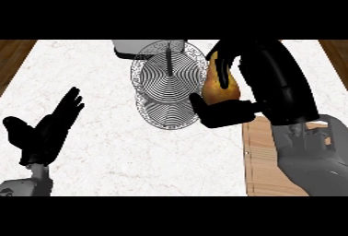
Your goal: Pick the pear from the cutting board and place it in the tiered basket
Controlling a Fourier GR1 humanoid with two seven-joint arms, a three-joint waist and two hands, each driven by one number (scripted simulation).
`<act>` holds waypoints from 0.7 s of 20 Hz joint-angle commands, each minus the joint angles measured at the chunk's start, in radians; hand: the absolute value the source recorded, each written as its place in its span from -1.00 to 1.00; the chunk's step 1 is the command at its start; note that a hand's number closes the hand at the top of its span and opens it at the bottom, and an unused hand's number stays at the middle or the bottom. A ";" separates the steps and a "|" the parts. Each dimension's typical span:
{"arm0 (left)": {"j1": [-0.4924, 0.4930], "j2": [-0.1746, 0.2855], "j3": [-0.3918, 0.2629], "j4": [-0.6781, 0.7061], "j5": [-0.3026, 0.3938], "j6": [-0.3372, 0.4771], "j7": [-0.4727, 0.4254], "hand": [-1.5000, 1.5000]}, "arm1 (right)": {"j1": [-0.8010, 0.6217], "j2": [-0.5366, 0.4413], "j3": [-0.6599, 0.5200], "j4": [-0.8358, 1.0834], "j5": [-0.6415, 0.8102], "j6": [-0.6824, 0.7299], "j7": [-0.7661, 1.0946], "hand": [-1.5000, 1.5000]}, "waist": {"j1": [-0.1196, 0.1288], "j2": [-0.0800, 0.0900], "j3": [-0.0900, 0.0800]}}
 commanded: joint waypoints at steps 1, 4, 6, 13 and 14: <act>-0.049 -0.012 0.002 0.027 -0.018 0.015 0.018 0.00 | -0.098 0.164 0.071 0.141 0.100 -0.026 0.053 1.00 | -0.003 0.001 0.000; -0.009 -0.029 0.001 0.001 -0.025 0.018 0.005 0.00 | -0.143 0.212 0.029 0.238 0.117 0.002 0.042 1.00 | -0.003 0.000 0.001; 0.017 -0.031 0.009 -0.017 -0.010 0.004 -0.007 0.00 | -0.149 0.260 0.035 0.314 0.162 -0.034 0.028 1.00 | -0.001 0.000 0.001; 0.053 -0.033 0.013 -0.025 -0.024 -0.023 -0.009 0.00 | -0.205 0.343 -0.040 0.427 0.198 0.007 0.019 1.00 | -0.003 0.000 0.001; -0.022 -0.022 0.029 -0.026 -0.009 -0.021 0.042 0.00 | -0.223 0.323 -0.080 0.440 0.181 0.022 -0.030 1.00 | -0.006 0.000 0.001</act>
